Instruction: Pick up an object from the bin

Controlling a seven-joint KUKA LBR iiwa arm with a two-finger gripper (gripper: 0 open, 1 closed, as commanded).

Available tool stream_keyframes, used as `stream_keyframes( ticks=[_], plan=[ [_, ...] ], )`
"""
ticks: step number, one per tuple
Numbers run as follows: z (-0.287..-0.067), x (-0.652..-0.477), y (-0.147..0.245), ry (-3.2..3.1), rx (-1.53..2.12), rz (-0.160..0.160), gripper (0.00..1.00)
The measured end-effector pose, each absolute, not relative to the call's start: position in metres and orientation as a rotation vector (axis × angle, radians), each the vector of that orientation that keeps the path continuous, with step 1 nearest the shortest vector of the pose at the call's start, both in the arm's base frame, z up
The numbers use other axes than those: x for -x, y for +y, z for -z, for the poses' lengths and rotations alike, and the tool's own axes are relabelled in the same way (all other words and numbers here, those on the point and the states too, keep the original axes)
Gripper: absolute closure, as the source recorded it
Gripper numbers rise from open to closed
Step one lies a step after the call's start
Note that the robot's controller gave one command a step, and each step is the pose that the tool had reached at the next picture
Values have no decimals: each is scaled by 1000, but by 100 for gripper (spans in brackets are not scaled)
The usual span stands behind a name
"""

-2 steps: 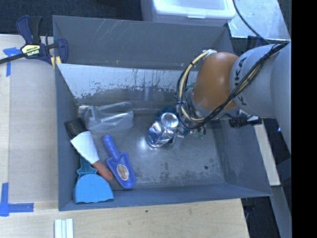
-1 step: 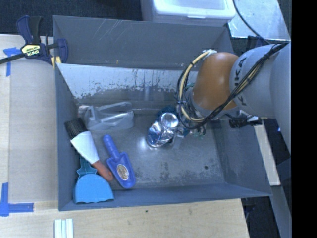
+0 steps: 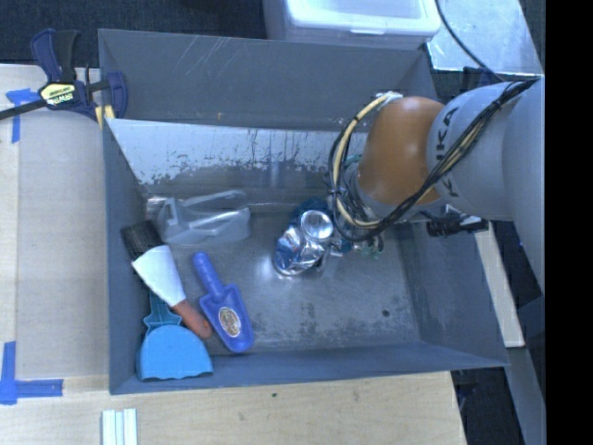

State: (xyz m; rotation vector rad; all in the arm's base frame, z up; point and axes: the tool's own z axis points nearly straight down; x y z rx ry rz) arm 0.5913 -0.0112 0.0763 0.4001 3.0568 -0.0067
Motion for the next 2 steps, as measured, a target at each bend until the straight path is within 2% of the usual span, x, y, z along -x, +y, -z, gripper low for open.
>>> stream_keyframes(
  ticks=[1,2],
  plan=[
    [-111,-556,-40,3070,-255,12,100],
    [-110,-557,-40,3070,-254,11,100]
  ],
)
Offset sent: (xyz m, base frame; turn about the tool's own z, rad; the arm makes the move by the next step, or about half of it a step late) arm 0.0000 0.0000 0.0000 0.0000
